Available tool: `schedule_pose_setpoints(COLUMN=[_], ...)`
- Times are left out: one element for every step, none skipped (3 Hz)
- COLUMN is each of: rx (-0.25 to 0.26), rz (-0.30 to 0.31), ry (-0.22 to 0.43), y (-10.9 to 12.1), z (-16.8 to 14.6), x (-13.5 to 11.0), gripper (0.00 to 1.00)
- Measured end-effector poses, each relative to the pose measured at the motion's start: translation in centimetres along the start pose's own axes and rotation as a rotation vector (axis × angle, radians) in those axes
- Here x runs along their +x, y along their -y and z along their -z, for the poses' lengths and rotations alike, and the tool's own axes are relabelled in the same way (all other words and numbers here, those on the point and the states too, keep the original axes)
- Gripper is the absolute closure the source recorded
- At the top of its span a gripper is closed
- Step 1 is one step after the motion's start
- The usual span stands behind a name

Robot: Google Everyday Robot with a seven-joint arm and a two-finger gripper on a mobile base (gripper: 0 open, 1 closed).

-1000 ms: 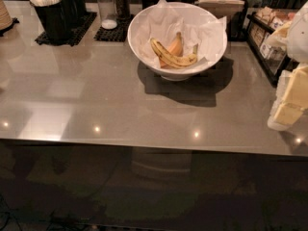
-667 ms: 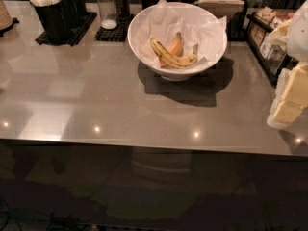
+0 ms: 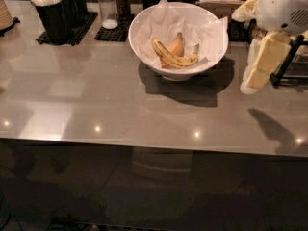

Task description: Pick banana from white bowl

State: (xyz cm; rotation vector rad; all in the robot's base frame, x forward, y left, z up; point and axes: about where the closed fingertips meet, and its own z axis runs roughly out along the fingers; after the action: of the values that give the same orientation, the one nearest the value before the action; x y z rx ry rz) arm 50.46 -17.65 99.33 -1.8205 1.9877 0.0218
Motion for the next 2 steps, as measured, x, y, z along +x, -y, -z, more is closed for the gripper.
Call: schedule_pose_setpoints(rx=[-0.049,-0.092], rz=[0.095,0.206], ry=[0.098,0.185], y=[3.5,7.3], z=[-2.0,-5.5], x=[-3.9,-9.8], gripper=[0.00,0.00])
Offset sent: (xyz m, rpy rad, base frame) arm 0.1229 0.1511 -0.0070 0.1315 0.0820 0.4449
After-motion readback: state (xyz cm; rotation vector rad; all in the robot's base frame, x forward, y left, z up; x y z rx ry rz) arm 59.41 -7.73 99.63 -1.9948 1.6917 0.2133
